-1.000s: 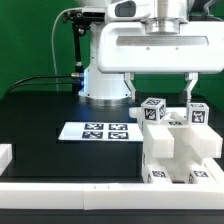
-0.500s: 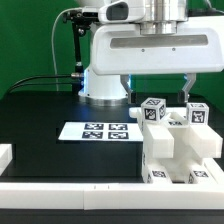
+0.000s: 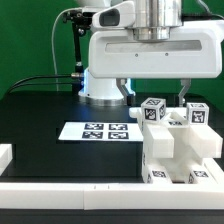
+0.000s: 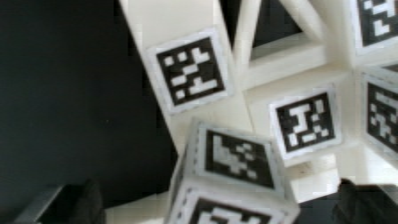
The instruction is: Assemble chair
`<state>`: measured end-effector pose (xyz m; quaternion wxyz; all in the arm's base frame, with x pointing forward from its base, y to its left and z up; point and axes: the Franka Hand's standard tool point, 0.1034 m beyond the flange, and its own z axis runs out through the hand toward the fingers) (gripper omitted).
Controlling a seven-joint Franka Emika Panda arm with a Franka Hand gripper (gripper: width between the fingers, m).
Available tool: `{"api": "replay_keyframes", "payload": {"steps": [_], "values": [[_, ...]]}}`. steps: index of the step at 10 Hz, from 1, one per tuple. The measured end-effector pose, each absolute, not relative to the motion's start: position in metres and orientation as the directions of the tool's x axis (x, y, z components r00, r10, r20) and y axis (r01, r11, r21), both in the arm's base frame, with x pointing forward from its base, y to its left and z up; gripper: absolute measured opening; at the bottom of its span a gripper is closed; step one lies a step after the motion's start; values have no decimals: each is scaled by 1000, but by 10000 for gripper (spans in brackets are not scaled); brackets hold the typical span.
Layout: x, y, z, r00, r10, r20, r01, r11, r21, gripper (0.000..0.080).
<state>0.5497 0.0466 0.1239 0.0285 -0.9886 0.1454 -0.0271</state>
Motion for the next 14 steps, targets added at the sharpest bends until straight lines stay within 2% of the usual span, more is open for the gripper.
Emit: {"api": "replay_keyframes", "payload": {"steps": [1,2,3,4,6,7,9,11,13,14], "values": [[550,46,124,956,-289,46,-286,-956,-64,552],[550,46,124,956,-289,46,-286,-956,-64,552],[550,46,124,955,-294,45,-291,-955,-64,368],[550,46,124,949,-312,44,-309,-949,-65,280],[550,47,124,945,-323,44,-320,-945,-66,280],[550,51,124,875,-483,35,-480,-874,-73,280],[550,52,124,703,-711,17,-708,-702,-79,280],[549,53,124,439,-898,-3,-895,-437,-86,280],[548,53,123,251,-968,-26,-963,-248,-103,281],[547,53,123,217,-976,-32,-972,-212,-104,281]]}}
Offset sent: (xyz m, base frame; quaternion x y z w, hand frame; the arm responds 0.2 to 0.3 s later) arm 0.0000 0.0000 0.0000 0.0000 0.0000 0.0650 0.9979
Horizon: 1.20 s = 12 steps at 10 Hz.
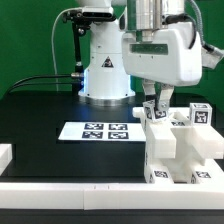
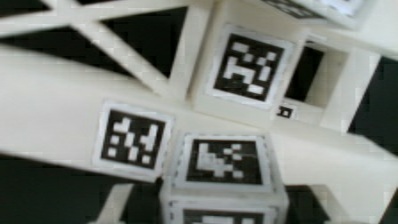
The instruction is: Assemble chair
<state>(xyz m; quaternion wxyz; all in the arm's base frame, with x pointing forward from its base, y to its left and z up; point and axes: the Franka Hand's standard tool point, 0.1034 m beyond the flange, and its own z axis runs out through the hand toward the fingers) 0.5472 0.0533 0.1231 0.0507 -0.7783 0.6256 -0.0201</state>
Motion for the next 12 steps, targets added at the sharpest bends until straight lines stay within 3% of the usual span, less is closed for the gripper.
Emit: {"api": "replay_keyframes", "payload": {"steps": [1,2,4,6,8,10,12], "values": [[547,53,123,231,-972,-31,-968,-227,-104,281],[547,54,122,273,-962,-24,-958,-270,-102,371],[548,52,122,560,-829,11,-823,-558,-105,605],[543,52,125,775,-631,36,-625,-774,-98,640],[533,57,125,823,-565,64,-559,-824,-94,647],[537,57,126,963,-249,98,-244,-968,-61,649],[547,49,123,993,51,103,54,-998,-19,649]]}}
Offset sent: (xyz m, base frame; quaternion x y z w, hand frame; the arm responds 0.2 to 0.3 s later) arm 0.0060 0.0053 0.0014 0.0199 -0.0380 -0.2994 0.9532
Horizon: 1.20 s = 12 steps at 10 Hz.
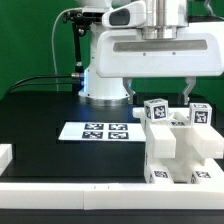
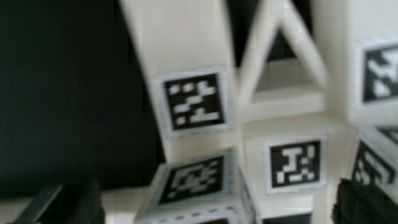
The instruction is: Assemble chair
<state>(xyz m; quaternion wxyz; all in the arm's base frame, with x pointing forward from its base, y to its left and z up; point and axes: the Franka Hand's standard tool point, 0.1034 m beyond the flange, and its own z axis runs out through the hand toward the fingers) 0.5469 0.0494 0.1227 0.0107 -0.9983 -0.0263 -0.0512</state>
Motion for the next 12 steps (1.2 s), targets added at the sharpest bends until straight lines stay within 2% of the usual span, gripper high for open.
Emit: {"api": "replay_keyframes", "payload": {"steps": [2,3,4,5,6,9,11,12], "values": [[548,46,122,994,26,102,28,-999,-18,649],[548,46,121,995,16,101,18,-1000,-19,555],[548,46,121,995,1,101,4,-1000,-20,555],[548,46,121,994,-50,100,-47,-999,-26,354],[548,46,121,989,-113,100,-111,-993,-33,282],[548,47,121,934,-347,89,-343,-938,-56,282],[548,53,121,795,-603,66,-598,-797,-81,282],[548,53,121,662,-748,44,-742,-663,-99,282]]}}
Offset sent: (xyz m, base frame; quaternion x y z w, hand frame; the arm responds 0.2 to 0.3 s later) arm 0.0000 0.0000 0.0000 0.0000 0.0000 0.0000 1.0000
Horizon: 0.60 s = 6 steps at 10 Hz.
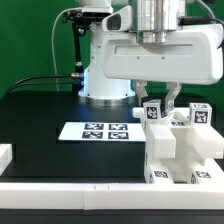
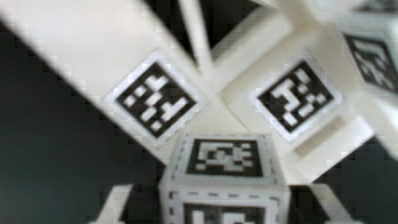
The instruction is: Assemble chair
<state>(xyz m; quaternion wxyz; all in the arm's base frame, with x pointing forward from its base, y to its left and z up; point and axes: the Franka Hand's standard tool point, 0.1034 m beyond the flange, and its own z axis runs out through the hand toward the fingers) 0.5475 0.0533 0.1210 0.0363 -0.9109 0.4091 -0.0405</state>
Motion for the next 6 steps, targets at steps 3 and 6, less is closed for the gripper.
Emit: {"api": "replay_keyframes", "payload": {"steps": [3,6], "values": [[546,55,120,217,-976,-23,-968,-213,-130,284],[546,56,120,238,-971,-30,-964,-232,-132,284]]}}
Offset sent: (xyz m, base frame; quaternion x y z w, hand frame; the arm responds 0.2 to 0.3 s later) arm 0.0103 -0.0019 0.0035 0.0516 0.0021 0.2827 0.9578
